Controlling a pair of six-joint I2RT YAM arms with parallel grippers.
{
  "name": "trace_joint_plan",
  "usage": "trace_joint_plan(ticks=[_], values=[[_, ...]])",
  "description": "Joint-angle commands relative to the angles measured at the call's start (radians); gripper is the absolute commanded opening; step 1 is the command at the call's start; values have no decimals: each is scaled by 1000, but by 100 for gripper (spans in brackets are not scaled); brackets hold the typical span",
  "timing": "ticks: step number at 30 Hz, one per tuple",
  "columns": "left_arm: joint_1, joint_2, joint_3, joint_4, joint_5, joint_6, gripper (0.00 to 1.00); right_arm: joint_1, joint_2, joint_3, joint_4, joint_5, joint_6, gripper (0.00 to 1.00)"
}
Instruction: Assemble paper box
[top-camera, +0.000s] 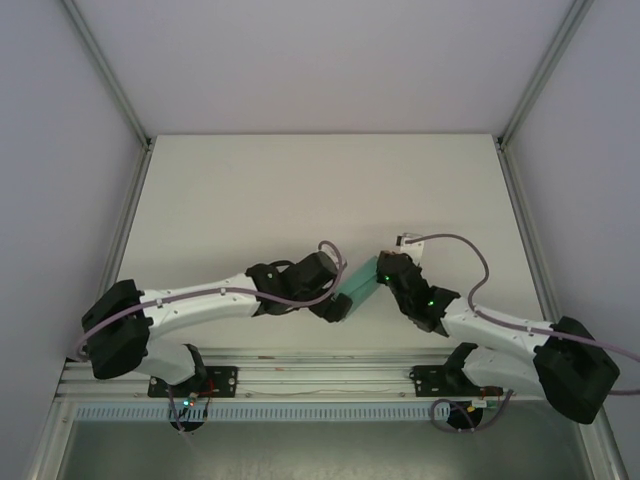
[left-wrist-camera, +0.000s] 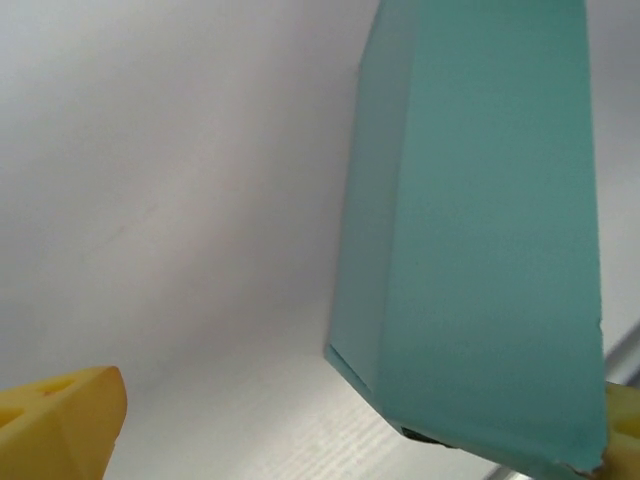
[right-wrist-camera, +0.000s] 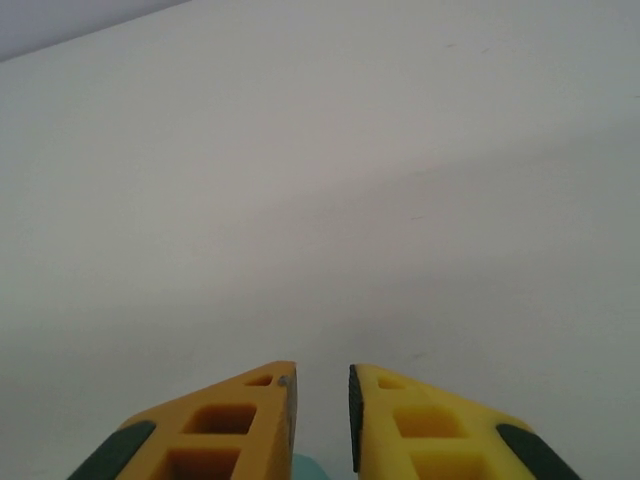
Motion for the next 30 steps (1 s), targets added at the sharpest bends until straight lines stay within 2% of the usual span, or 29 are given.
trace_joint_plan(ticks=[1, 6, 9, 13, 16, 25, 28, 30], values=[[51, 86, 23, -17, -279, 22, 100, 70, 41, -4, -250, 70, 106, 18], [93, 118, 34, -37, -388, 77, 100, 71, 52, 8, -311, 124, 217, 14], [104, 111, 27, -25, -312, 132, 100, 72, 81, 30, -342, 118, 276, 13], [102, 55, -8, 9, -111, 227, 100, 72, 122, 52, -348, 106, 337, 8], [102, 27, -23, 8, -37, 256, 100, 74, 157, 69, -366, 109, 381, 6], [104, 18, -22, -20, -102, 271, 100, 83, 206, 88, -382, 74, 398, 3], [102, 30, -31, 3, -136, 272, 100, 84, 172, 93, -360, 65, 360, 9], [102, 37, -31, 10, -130, 279, 100, 77, 126, 120, -371, 56, 321, 17]])
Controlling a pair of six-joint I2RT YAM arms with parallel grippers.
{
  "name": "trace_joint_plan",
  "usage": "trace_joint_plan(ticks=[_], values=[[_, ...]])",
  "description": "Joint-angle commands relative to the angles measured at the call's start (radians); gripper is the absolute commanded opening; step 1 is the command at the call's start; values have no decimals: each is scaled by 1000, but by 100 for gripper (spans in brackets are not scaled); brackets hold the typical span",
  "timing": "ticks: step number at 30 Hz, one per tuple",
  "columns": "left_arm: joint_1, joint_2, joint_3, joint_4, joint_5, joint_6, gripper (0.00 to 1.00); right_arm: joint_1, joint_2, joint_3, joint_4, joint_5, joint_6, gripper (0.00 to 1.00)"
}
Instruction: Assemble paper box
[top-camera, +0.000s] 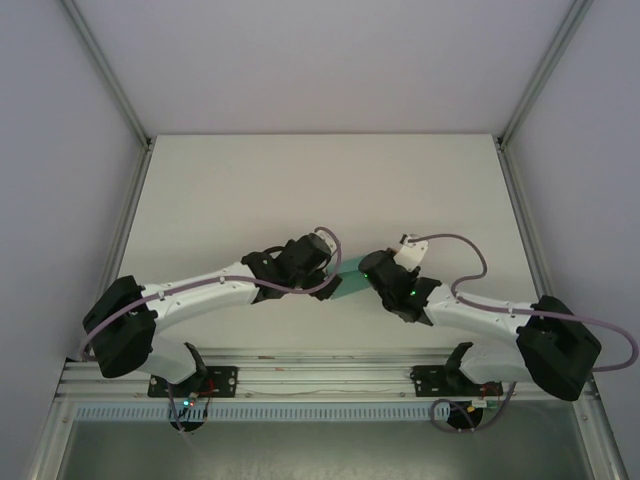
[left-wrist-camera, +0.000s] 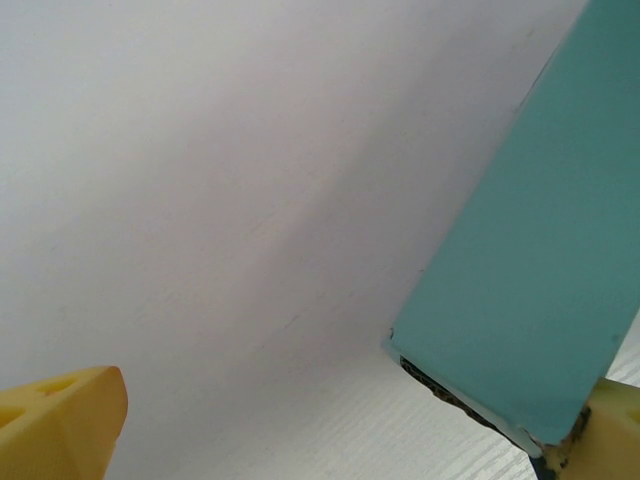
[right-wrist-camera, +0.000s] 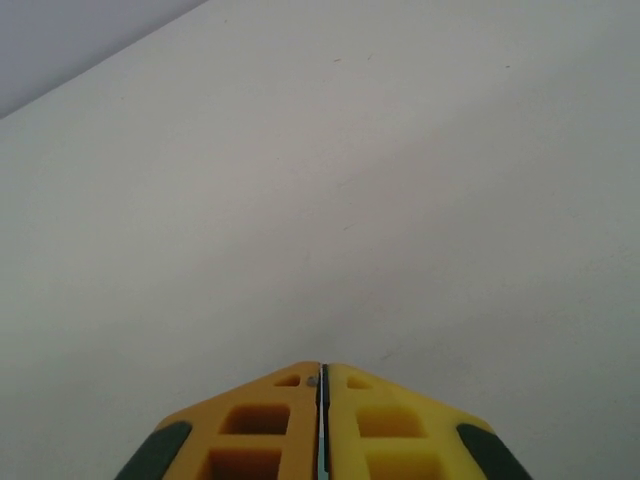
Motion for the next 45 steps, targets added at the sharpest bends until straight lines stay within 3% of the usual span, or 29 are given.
trace_joint_plan(ticks=[1, 7, 14, 18, 21, 28, 45], values=[[-5, 32, -34, -47, -20, 46, 100, 11, -30, -5, -156, -156, -79, 22], [-3, 13, -53, -14, -16, 86, 100, -78, -119, 8, -80, -378, -214, 31], [-2, 6, -73, 20, 9, 143, 100, -137, -125, 46, -101, -521, -329, 37], [-3, -7, -81, 34, 50, 186, 100, -171, -90, 49, -87, -632, -363, 37], [-3, -17, -88, 59, 78, 216, 100, -192, -79, 56, -109, -694, -361, 24], [-2, 7, -76, 59, 156, 287, 100, -194, -70, 6, -78, -718, -310, 21], [90, 46, -17, 78, 525, 386, 100, -194, -67, -51, -46, -734, -271, 11]])
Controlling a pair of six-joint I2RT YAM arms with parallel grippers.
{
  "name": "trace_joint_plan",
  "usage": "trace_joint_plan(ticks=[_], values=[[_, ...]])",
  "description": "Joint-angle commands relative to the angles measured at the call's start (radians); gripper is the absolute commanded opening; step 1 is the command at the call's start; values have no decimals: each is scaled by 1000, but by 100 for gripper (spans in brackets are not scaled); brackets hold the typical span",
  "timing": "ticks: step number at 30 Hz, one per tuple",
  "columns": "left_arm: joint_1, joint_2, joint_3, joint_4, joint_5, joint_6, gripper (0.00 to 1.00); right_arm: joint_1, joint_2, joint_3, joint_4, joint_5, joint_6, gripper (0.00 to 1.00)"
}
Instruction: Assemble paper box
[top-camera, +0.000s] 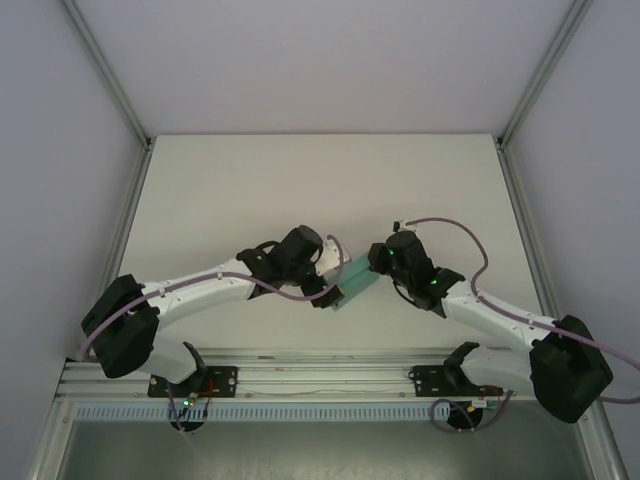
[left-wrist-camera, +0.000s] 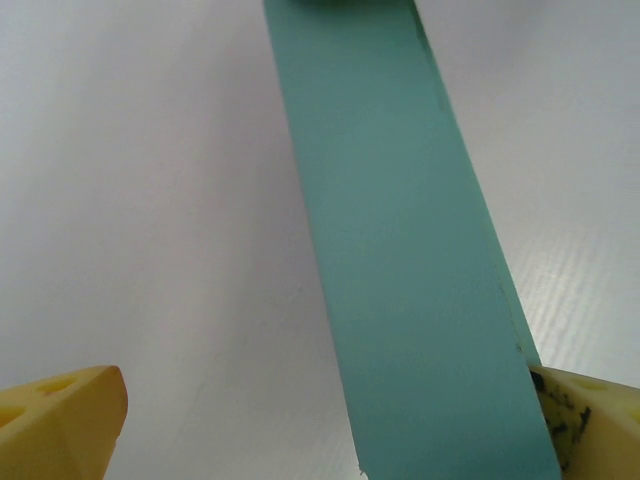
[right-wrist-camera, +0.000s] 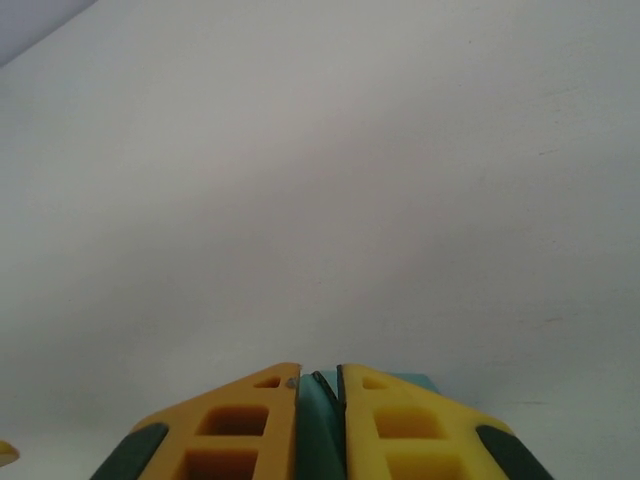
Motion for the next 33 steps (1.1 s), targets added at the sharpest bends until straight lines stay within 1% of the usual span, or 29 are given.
trace_joint_plan(ticks=[1, 8, 12, 15, 17, 18, 20, 24, 26, 28, 31, 33], values=[[15, 46, 25, -29, 128, 11, 100, 21, 32, -53, -141, -99, 16, 11], [29, 102, 103, -103, 226, 4, 100, 23, 32, -78, -128, -85, 33, 9], [30, 97, 128, -93, 227, -33, 100, 24, 31, -79, -132, -73, 36, 8], [31, 67, 132, -74, 191, -77, 100, 24, 28, -78, -136, -57, 37, 8], [31, 40, 125, -55, 137, -130, 100, 24, 27, -79, -138, -47, 39, 8], [30, 26, 121, -52, 98, -162, 100, 24, 27, -80, -138, -46, 40, 8], [30, -12, 106, -47, -14, -259, 100, 24, 27, -82, -138, -38, 47, 8], [35, -93, 54, -80, -140, -398, 100, 25, 27, -89, -135, -28, 49, 9], [38, -132, 24, -94, -154, -438, 100, 25, 27, -89, -136, -23, 49, 9], [40, -156, -10, -89, -133, -448, 100, 25, 27, -88, -136, -21, 46, 9], [40, -150, -48, -92, -149, -460, 99, 24, 27, -88, -135, -18, 46, 9], [46, -132, -71, -84, -162, -473, 95, 24, 27, -89, -134, -19, 46, 9]])
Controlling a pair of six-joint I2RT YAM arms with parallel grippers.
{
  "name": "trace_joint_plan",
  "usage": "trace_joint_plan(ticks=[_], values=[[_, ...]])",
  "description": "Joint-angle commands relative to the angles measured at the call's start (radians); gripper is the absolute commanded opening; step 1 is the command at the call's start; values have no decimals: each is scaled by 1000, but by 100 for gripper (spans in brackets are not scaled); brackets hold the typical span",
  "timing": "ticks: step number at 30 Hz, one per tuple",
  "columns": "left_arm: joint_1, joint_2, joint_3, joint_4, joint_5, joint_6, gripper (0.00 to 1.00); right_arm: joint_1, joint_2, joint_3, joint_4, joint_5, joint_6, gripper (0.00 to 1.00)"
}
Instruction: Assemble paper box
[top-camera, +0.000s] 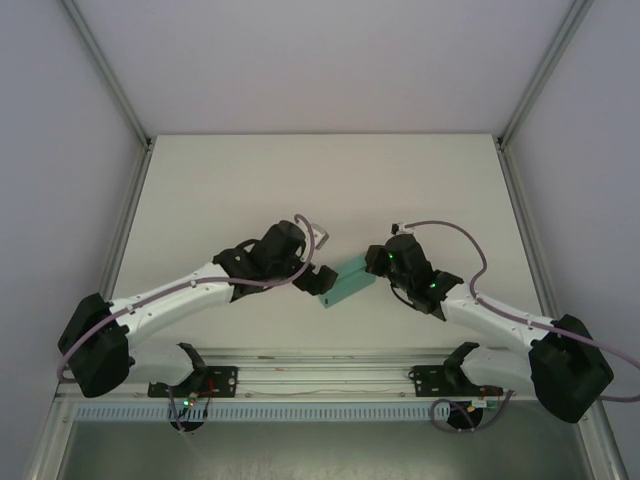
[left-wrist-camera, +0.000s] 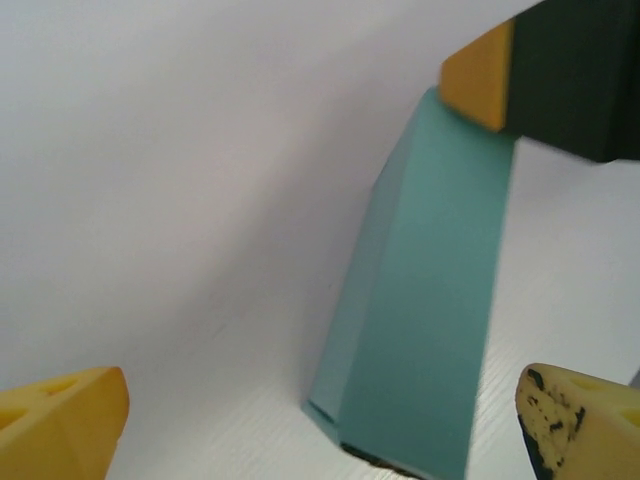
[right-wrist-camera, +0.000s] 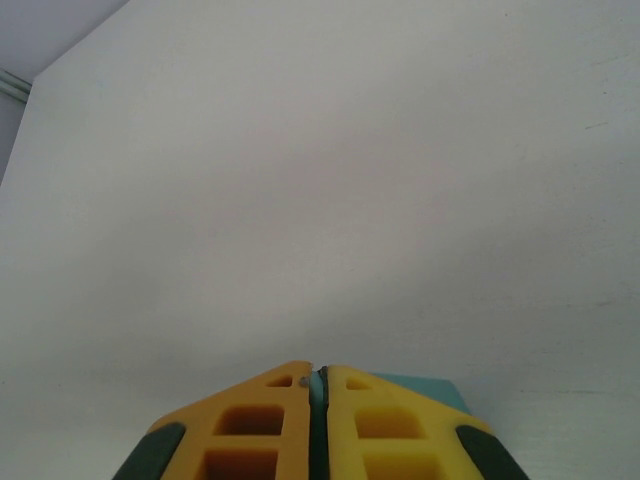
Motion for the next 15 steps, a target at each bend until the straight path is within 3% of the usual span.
trace_joint_plan(ticks=[1, 3, 6, 11, 15], values=[[15, 27, -43, -10, -33, -55, 94, 10, 29, -62, -183, 4, 0, 9], [16, 46, -61, 8, -1, -53, 86, 10, 28, -64, -184, 6, 3, 9], [17, 66, -94, 29, 19, -65, 63, 9, 28, -72, -184, 9, 10, 9], [18, 70, -208, 125, 68, -64, 60, 10, 33, -94, -161, -3, 5, 8], [20, 106, -256, 158, 48, -80, 41, 7, 49, -128, -101, -29, -2, 7]])
